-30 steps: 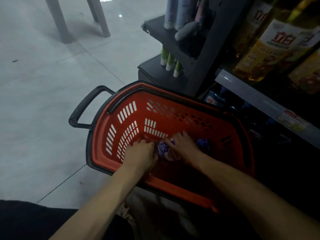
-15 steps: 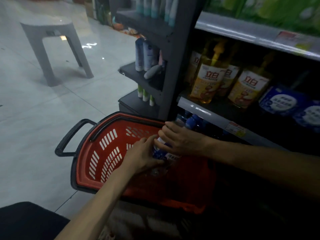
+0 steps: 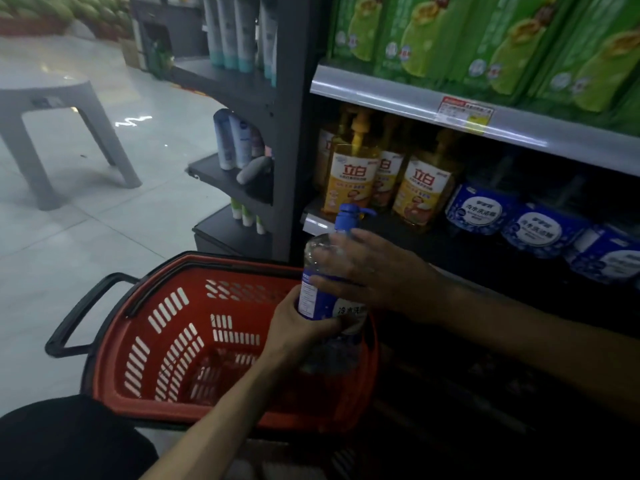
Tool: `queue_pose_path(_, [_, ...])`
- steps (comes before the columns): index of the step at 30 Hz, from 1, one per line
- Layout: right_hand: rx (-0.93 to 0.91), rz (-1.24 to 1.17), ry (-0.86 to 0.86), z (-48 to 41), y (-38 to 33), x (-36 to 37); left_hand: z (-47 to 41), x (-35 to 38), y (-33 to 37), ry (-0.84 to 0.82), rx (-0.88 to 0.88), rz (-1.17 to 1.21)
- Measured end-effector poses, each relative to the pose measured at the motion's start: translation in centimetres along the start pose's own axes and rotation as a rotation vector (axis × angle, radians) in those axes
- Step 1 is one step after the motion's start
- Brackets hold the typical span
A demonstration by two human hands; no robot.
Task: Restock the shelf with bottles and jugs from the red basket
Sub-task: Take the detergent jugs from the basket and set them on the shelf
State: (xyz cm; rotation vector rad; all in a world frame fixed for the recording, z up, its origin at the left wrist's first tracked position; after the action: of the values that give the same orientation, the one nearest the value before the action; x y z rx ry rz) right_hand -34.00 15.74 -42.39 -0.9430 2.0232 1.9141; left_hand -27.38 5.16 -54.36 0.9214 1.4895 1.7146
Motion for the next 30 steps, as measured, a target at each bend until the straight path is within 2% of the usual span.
queue_pose_path(2, [0.421, -0.305, 0.066, 3.0, 1.4, -0.4, 0.4, 0.8, 0.4, -0.016, -0.04, 0.089])
queue_pose_path(4, [0.858, -0.575, -0.017, 6.8, 1.3, 0.7, 0.4, 1.6, 0.7, -0.042, -0.072, 0.138])
queue_pose_path(6, [1.164, -1.064, -0.136, 9.4, -1.0, 3.1, 0.2, 2.3, 0.7, -0.055, -0.097, 0.172])
queue_pose_path(8, [1.344, -1.649, -0.217, 10.2, -3.5, 5.1, -0.1, 2.9, 0.8, -0.061, -0.109, 0.192])
queue_pose_path(9, [1.358, -1.809, -0.267, 10.3, -4.1, 5.5, -0.3, 3.1, 0.8, -0.064, -0.109, 0.193])
queue_pose_path(11, [1.264, -1.932, -0.32, 10.0, -4.3, 5.7, -0.7, 3.6, 0.9, -0.07, -0.103, 0.192])
queue_pose_path(14, [1.157, -1.899, -0.306, 10.0, -3.4, 5.4, -1.2, 4.4, 1.3, -0.078, -0.084, 0.174])
queue_pose_path(21, [1.182, -1.843, -0.126, 11.6, -2.3, 6.8, -1.3, 7.5, 1.4, -0.134, -0.041, -0.043])
queue_pose_path(24, [1.146, -1.835, -0.136, 12.8, -2.6, 7.6, -1.1, 8.8, 1.5, -0.184, -0.006, -0.175])
queue_pose_path(30, [1.299, -1.782, -0.059, 16.3, -3.5, 8.5, -1.3, 11.4, 1.5, -0.278, 0.047, -0.342])
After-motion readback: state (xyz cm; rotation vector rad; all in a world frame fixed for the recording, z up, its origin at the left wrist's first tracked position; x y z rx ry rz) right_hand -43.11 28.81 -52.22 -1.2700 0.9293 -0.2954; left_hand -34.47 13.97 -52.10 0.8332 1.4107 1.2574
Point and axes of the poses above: each hand's wrist, its own z-axis away from the middle knuckle, its own x-axis out of the palm, y = z × x, the point moved 7 cm from there along -z, towards the middle knuckle, and after that the axes turned 5 degrees about z, right-handed, at the moved point
